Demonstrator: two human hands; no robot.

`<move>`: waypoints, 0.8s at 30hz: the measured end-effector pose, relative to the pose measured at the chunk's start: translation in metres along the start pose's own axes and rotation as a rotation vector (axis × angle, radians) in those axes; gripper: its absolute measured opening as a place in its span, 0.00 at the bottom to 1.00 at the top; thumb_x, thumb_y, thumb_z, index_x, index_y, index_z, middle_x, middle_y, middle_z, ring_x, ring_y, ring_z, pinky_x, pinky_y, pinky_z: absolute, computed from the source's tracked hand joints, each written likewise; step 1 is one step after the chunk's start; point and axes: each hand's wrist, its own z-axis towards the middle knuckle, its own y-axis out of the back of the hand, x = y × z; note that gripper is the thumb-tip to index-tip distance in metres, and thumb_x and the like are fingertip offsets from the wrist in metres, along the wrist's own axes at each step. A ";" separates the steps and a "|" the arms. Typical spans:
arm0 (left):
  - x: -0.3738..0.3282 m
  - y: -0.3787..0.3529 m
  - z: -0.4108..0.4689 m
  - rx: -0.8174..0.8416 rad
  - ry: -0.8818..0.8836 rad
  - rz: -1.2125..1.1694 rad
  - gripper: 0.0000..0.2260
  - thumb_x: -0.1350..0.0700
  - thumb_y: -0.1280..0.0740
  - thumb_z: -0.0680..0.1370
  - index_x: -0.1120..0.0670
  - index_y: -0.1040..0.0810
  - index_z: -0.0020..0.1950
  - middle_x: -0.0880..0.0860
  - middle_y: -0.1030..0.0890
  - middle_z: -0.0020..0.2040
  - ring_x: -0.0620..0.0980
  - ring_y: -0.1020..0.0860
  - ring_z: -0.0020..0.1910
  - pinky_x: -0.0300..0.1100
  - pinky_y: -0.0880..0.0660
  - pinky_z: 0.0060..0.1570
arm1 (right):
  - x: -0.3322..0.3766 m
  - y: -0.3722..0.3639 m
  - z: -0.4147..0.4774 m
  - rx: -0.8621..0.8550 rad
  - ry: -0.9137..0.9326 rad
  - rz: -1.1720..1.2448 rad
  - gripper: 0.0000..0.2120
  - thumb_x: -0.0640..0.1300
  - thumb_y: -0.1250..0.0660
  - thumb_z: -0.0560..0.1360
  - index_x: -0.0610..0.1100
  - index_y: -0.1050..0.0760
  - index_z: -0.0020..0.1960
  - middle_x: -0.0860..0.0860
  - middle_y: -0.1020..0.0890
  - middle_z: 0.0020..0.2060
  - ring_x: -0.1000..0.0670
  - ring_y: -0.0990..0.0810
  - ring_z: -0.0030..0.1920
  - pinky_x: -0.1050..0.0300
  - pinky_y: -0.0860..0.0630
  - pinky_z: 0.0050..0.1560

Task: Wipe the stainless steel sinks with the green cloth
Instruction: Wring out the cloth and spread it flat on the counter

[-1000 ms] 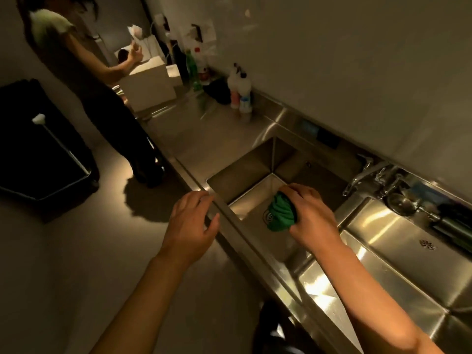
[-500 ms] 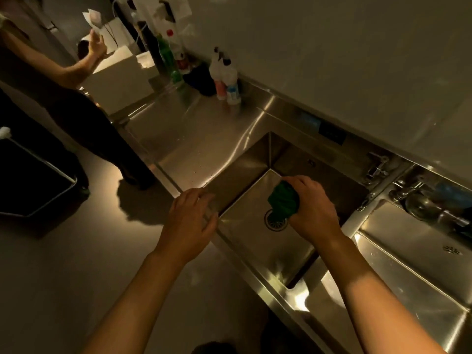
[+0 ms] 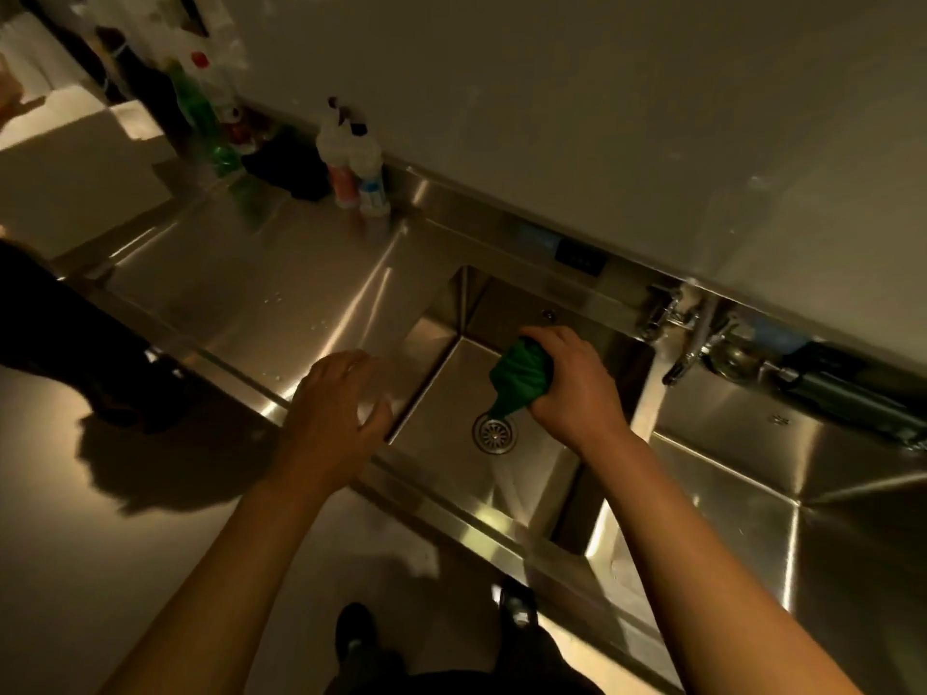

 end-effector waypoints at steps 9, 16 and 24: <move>0.079 0.049 0.028 0.109 -0.145 -0.064 0.20 0.54 0.31 0.81 0.54 0.26 0.73 0.56 0.26 0.72 0.57 0.32 0.72 0.54 0.32 0.70 | 0.089 -0.025 -0.012 -0.140 -0.177 0.001 0.39 0.46 0.21 0.65 0.57 0.32 0.73 0.55 0.26 0.64 0.48 0.24 0.61 0.45 0.19 0.55; 0.101 0.056 0.058 0.164 -0.233 -0.105 0.23 0.48 0.37 0.80 0.58 0.24 0.71 0.59 0.24 0.69 0.60 0.30 0.70 0.55 0.31 0.68 | 0.116 -0.028 -0.016 -0.186 -0.283 0.002 0.38 0.47 0.21 0.66 0.56 0.31 0.72 0.55 0.26 0.64 0.49 0.24 0.63 0.44 0.19 0.56; 0.105 0.049 0.096 0.249 -0.257 -0.111 0.24 0.47 0.38 0.81 0.57 0.25 0.73 0.58 0.25 0.71 0.58 0.31 0.71 0.51 0.33 0.69 | 0.106 -0.044 0.014 -0.219 -0.353 0.061 0.37 0.45 0.21 0.67 0.53 0.30 0.73 0.53 0.26 0.64 0.49 0.24 0.63 0.45 0.20 0.58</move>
